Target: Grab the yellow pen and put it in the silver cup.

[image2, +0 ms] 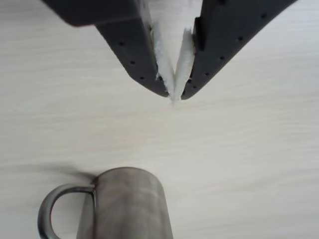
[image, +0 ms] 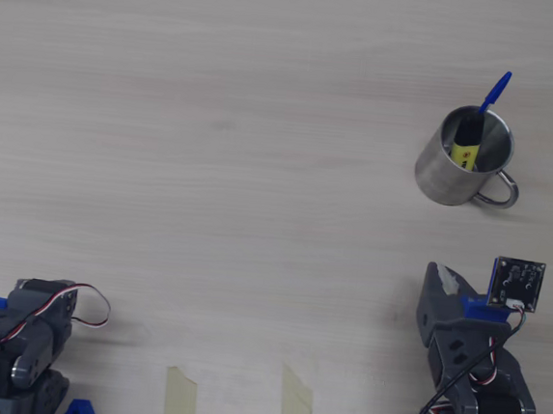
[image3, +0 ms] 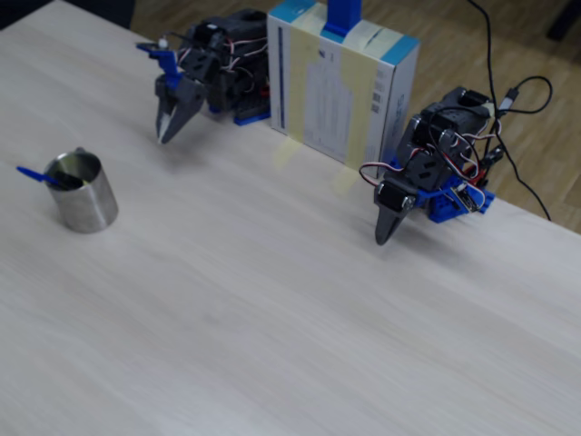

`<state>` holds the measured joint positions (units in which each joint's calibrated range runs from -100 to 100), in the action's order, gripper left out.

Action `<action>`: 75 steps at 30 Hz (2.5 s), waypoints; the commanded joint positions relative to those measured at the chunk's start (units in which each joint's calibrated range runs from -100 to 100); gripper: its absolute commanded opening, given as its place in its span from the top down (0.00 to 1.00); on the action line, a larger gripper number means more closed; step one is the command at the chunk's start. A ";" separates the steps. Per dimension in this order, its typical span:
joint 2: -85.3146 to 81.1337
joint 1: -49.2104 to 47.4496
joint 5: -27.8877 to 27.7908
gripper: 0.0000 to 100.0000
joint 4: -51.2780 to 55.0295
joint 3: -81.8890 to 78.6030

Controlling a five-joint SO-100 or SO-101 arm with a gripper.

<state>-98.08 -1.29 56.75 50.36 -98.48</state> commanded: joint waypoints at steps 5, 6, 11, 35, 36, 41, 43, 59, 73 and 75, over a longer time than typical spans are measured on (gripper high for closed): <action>-1.17 -0.51 -0.28 0.98 7.91 -0.89; -1.17 -0.51 -0.28 0.98 8.59 -0.89; -1.17 -0.51 -0.39 0.98 10.97 -0.89; -0.67 -0.06 -3.10 0.98 25.05 -0.80; -0.67 -0.33 -3.00 0.98 25.05 -0.80; -0.67 -0.24 -3.42 0.98 25.13 -0.80; -0.67 -0.24 -3.42 0.98 25.13 -0.80; -0.67 -0.24 -3.42 0.98 25.13 -0.80; -0.67 -0.24 -3.42 0.98 25.13 -0.80; -0.67 -0.24 -3.42 0.98 25.13 -0.80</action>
<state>-98.58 -1.62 53.56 74.22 -98.48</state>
